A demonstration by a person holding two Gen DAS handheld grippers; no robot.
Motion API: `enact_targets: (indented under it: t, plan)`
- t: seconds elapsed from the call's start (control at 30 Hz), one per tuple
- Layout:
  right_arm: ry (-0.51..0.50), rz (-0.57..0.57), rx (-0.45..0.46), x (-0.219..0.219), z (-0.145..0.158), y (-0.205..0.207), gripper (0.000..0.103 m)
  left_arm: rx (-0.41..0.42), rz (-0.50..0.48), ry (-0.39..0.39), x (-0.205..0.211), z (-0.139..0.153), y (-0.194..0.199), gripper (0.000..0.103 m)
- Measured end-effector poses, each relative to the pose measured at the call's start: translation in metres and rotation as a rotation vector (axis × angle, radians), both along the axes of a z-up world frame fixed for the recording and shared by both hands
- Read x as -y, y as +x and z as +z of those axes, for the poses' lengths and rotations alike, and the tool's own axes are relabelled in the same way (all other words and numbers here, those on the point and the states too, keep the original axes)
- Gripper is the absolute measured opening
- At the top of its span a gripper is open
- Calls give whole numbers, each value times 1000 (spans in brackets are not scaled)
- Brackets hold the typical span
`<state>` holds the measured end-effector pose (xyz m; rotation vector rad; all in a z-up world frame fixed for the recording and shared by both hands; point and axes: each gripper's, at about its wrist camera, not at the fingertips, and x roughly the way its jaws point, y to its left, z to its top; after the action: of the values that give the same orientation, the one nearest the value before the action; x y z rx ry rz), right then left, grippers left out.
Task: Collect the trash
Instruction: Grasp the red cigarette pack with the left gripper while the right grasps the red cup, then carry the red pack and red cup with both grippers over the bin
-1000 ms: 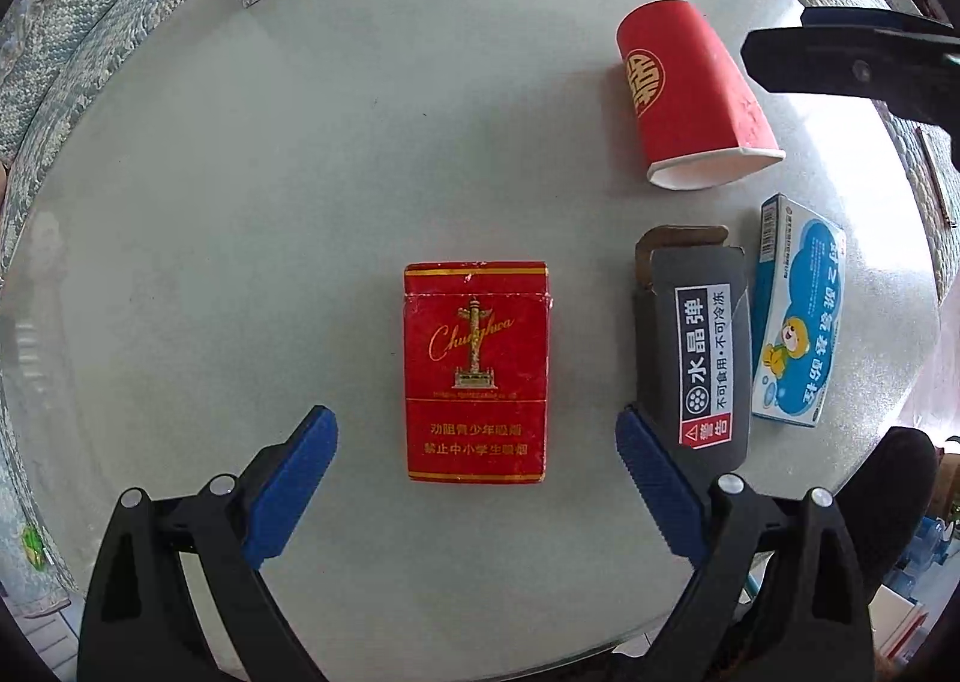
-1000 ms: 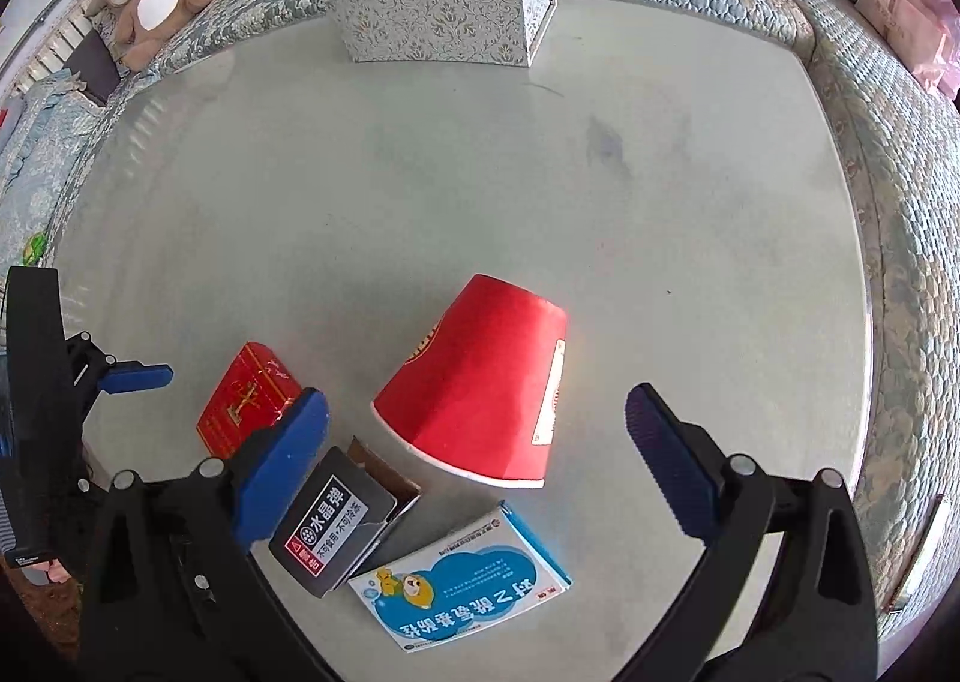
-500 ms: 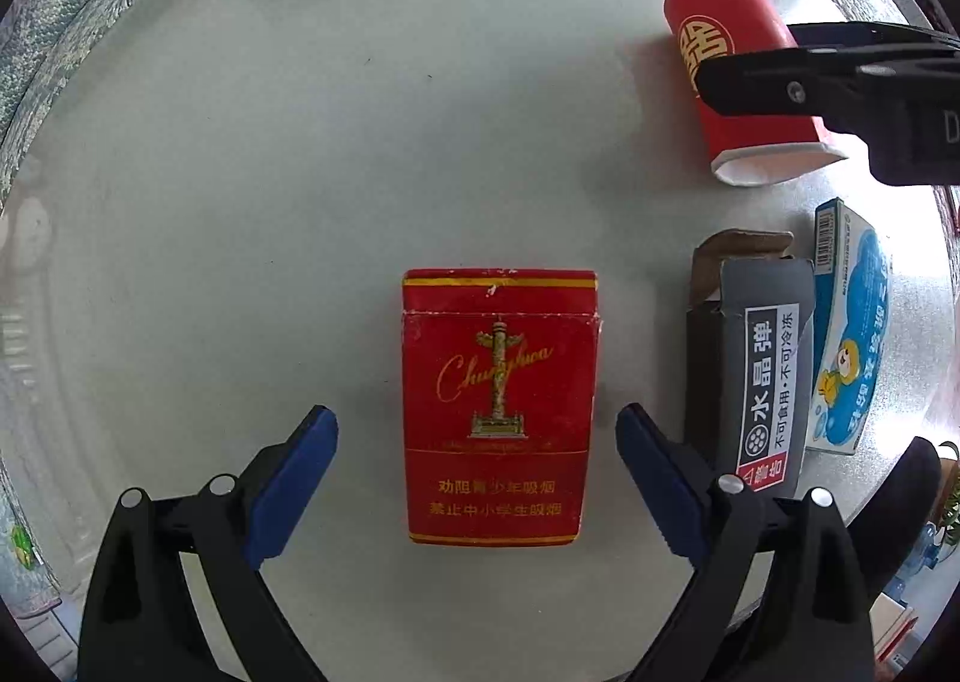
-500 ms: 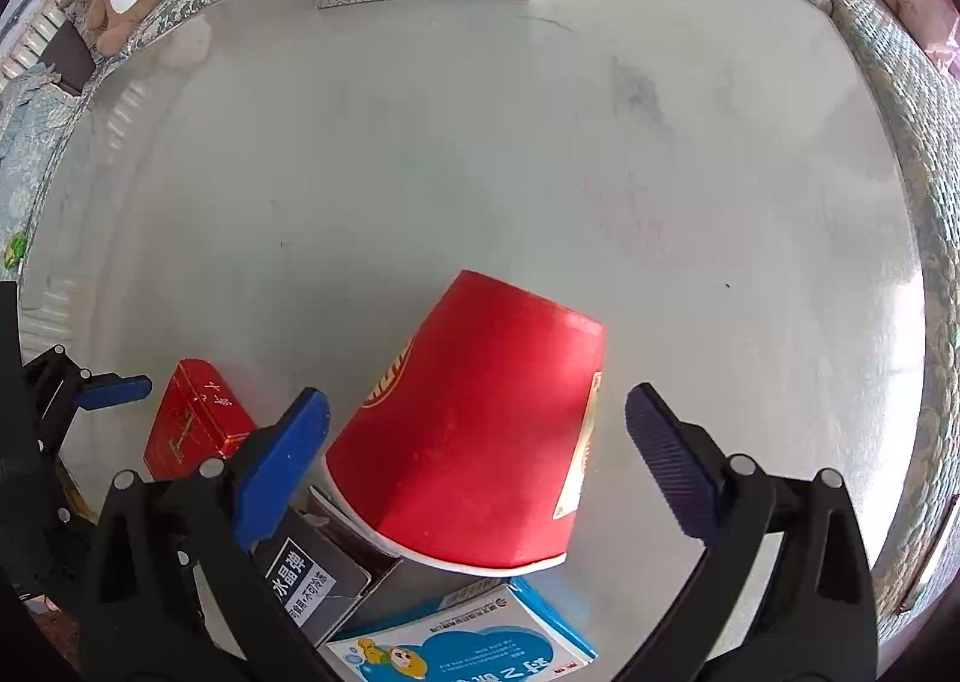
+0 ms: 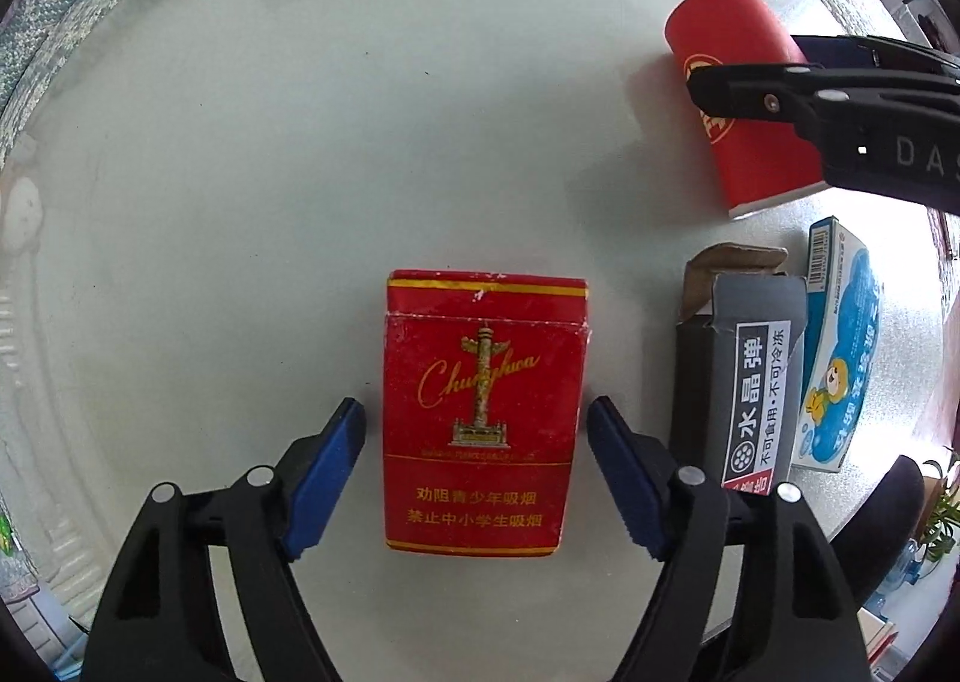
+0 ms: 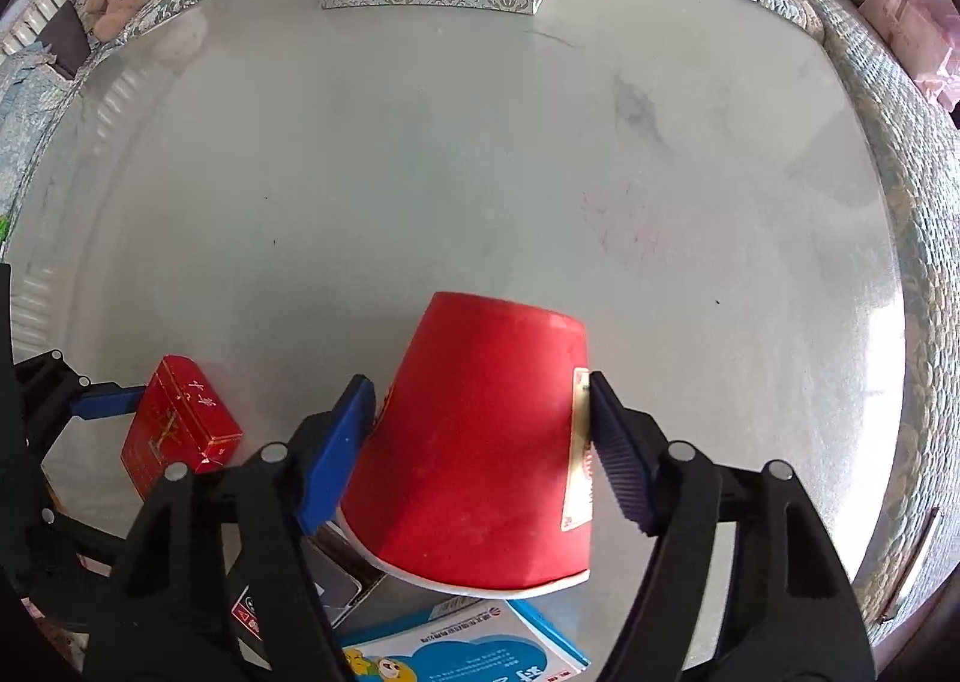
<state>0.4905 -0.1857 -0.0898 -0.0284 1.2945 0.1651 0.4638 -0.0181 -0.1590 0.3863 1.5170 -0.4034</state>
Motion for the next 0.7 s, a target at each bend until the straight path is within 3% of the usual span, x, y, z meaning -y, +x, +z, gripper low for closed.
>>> enact_targets:
  t: [0.13,0.43,0.7]
  plan:
    - [-41,12,20,-4,3,-7,68,7,14,1,-1,5,-4,55]
    - [-55,16,105,-4,46,-24,68,48,51,-9,-11,26,-20,55]
    - [-61,64,198,0,92,-87,68,136,55,-26,-24,75,-57,55]
